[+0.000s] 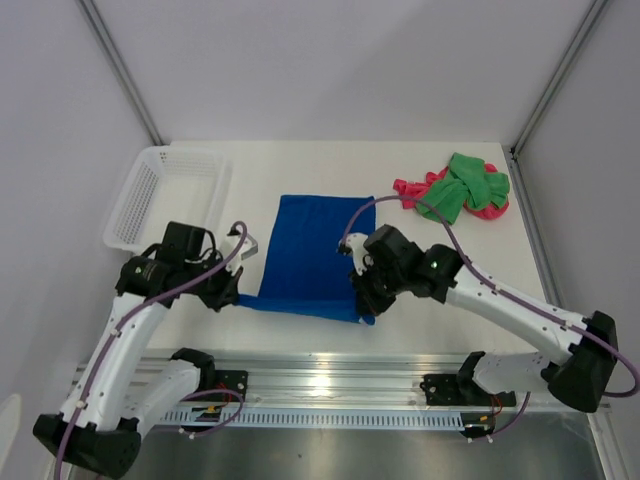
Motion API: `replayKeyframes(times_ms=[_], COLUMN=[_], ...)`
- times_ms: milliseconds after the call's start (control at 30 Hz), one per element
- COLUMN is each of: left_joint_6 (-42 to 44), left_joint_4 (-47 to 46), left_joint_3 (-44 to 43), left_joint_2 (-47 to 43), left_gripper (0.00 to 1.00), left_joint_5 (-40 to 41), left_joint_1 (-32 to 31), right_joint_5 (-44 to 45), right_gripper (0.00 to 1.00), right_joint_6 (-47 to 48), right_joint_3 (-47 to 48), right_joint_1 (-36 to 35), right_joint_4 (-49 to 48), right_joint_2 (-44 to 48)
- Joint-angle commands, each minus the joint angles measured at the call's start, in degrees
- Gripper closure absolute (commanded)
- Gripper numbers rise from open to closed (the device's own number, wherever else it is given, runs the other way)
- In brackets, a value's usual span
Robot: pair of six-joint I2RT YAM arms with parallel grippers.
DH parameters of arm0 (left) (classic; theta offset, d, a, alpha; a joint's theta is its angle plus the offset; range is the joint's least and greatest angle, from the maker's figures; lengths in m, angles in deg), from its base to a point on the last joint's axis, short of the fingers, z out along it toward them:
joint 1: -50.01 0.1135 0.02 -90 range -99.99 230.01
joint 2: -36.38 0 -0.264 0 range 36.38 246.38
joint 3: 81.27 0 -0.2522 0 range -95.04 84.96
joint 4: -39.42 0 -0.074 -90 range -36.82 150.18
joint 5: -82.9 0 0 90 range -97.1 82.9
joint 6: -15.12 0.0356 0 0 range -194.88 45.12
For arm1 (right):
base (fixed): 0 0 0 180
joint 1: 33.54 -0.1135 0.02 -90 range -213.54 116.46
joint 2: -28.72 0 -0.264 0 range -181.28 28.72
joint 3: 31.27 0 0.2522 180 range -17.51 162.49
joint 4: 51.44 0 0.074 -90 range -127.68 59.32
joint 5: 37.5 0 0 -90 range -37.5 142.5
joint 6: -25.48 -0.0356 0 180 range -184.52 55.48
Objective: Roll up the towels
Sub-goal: Fold the towel
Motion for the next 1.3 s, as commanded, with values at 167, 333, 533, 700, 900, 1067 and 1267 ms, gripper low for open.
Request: replayKeyframes(times_ms=[167,333,533,700,900,1067,1267], left_joint_6=[-4.2,-4.9,-5.6,-6.5,-6.9,-7.3,-7.5], left_joint_4=[-18.0,-23.4,-27.9,-28.6,-29.5,-29.9,-29.6], left_joint_3=[-7.0,-13.7,-23.3,-29.3,-32.8,-35.1,-37.5], left_joint_2=[16.4,26.9,40.6,48.7,53.2,55.5,58.5], left_gripper=[0.99,0.99,0.99,0.99,0.99,0.99,1.00], left_joint_5=[7.2,9.5,13.3,14.3,14.3,14.5,14.8], left_joint_1=[0.8,0.8,0.8,0.8,0.7,0.8,0.8], right_joint_5=[12.8,13.3,18.4,24.1,27.4,29.6,32.4], right_gripper=[1.00,1.00,1.00,1.00,1.00,1.00,1.00], right_joint_6=[9.4,13.6,14.4,13.7,12.3,12.5,14.6], right_joint_3=[8.0,14.4,22.7,30.0,32.7,34.0,37.4], right_joint_1=[18.4,23.0,26.2,27.5,27.5,27.5,27.6], right_joint_4=[-3.6,-9.2,-8.9,-8.0,-7.0,-5.4,-5.6], right_joint_2=[-13.2,-21.8,-36.0,-42.5,-43.8,-43.9,-47.6])
